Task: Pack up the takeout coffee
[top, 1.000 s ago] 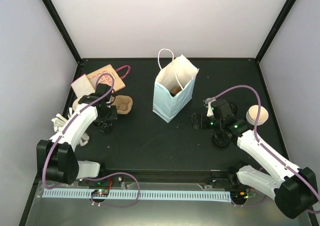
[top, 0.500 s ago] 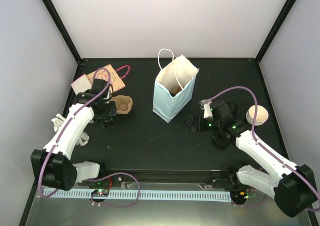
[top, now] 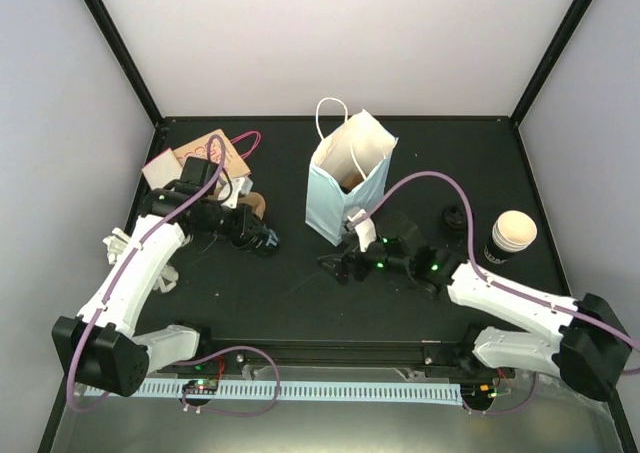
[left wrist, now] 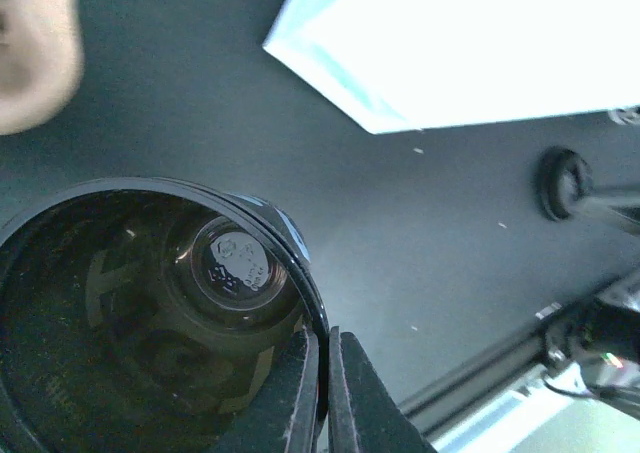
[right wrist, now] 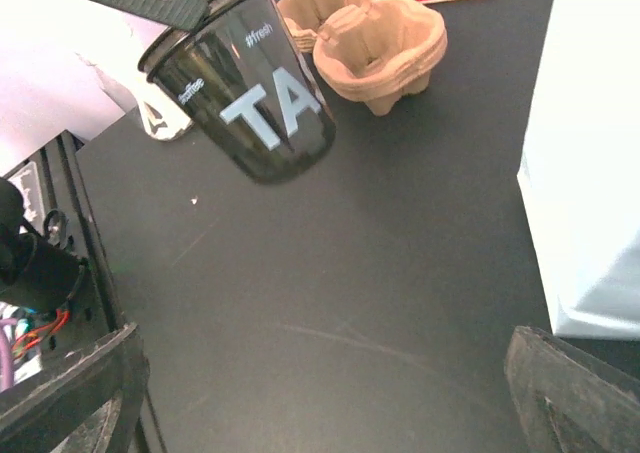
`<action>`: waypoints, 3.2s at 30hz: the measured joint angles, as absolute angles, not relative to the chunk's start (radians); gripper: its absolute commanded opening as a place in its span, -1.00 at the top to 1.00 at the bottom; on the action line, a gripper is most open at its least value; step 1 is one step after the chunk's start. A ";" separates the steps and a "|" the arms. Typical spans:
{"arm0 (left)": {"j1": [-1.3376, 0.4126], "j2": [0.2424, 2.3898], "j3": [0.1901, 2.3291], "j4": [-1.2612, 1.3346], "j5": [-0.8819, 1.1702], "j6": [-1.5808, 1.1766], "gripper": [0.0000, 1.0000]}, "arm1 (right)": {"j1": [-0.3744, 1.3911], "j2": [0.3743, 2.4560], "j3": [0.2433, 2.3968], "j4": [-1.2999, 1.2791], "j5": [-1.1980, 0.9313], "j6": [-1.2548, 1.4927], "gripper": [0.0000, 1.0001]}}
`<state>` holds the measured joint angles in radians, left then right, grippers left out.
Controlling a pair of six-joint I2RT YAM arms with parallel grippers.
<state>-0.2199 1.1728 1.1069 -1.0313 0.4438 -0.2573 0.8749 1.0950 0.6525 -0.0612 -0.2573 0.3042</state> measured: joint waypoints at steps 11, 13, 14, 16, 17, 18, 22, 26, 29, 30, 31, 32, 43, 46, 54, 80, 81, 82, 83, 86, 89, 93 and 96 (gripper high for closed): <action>-0.342 1.171 1.107 -1.019 0.673 -0.238 0.97 | 1.007 1.290 0.676 0.147 -0.153 0.170 -1.00; -0.358 1.171 1.107 -1.016 0.692 -0.237 0.97 | 1.035 1.324 0.694 0.161 -0.130 0.133 -0.96; -0.364 1.171 1.107 -1.016 0.702 -0.237 0.97 | 1.045 1.335 0.699 0.168 -0.121 0.118 -0.90; -0.371 1.171 1.109 -1.016 0.715 -0.237 0.97 | 1.061 1.353 0.709 0.179 -0.107 0.090 -0.85; -0.373 1.171 1.110 -1.015 0.719 -0.237 0.97 | 1.064 1.358 0.711 0.183 -0.105 0.079 -0.79; -0.376 1.171 1.111 -1.014 0.724 -0.237 0.97 | 1.065 1.363 0.715 0.185 -0.102 0.071 -0.77; -0.382 1.171 1.111 -1.007 0.736 -0.237 0.97 | 1.066 1.392 0.738 0.194 -0.102 0.047 -0.76; -0.390 1.171 1.112 -1.003 0.749 -0.237 0.97 | 1.067 1.406 0.740 0.196 -0.092 0.029 -0.54; -0.395 1.171 1.118 -1.003 0.751 -0.236 0.97 | 1.068 1.407 0.740 0.196 -0.088 0.020 -0.52; -0.395 1.171 1.121 -1.004 0.751 -0.236 0.97 | 1.068 1.407 0.741 0.198 -0.088 0.017 -0.52; -0.395 1.171 1.124 -1.005 0.751 -0.236 0.97 | 1.068 1.407 0.741 0.200 -0.088 0.014 -0.52; -0.395 1.171 1.126 -1.005 0.750 -0.236 0.97 | 1.067 1.407 0.741 0.200 -0.087 0.012 -0.52; -0.393 1.173 1.181 -1.026 0.715 -0.236 0.97 | 1.067 1.366 0.688 0.201 -0.053 0.006 -0.52; -0.384 1.173 1.211 -1.042 0.680 -0.236 0.97 | 1.067 1.355 0.667 0.198 -0.038 0.007 -0.53; -0.350 1.145 1.260 -1.074 0.392 -0.240 0.97 | 1.068 1.328 0.607 0.199 -0.003 0.028 -0.53; -0.346 1.319 1.010 -1.015 -0.453 -0.417 0.97 | 1.068 1.190 0.492 0.259 0.123 0.076 -0.54; -0.346 1.333 1.004 -1.005 -0.455 -0.421 0.97 | 1.068 1.186 0.489 0.262 0.126 0.077 -0.54; -0.346 1.345 0.999 -0.998 -0.455 -0.423 0.95 | 1.068 1.183 0.488 0.263 0.128 0.077 -0.54; -0.346 1.359 0.994 -0.992 -0.456 -0.425 0.85 | 1.068 1.180 0.485 0.264 0.130 0.077 -0.55; -0.346 1.399 0.992 -0.984 -0.456 -0.428 0.51 | 1.068 1.175 0.480 0.269 0.130 0.079 -0.55; -0.346 1.414 0.992 -0.974 -0.449 -0.429 0.19 | 1.068 1.172 0.476 0.274 0.131 0.081 -0.55; -0.346 1.400 0.993 -0.972 -0.418 -0.420 -0.09 | 1.068 1.172 0.467 0.289 0.131 0.084 -0.55; -0.347 1.381 1.026 -1.002 -0.364 -0.405 -0.19 | 1.068 1.171 0.462 0.294 0.131 0.085 -0.56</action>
<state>-0.3470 1.3808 1.0256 -1.0023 -0.3637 -0.4046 1.0676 1.1713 0.4622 0.2943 0.1314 0.0849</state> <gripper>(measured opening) 0.557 0.776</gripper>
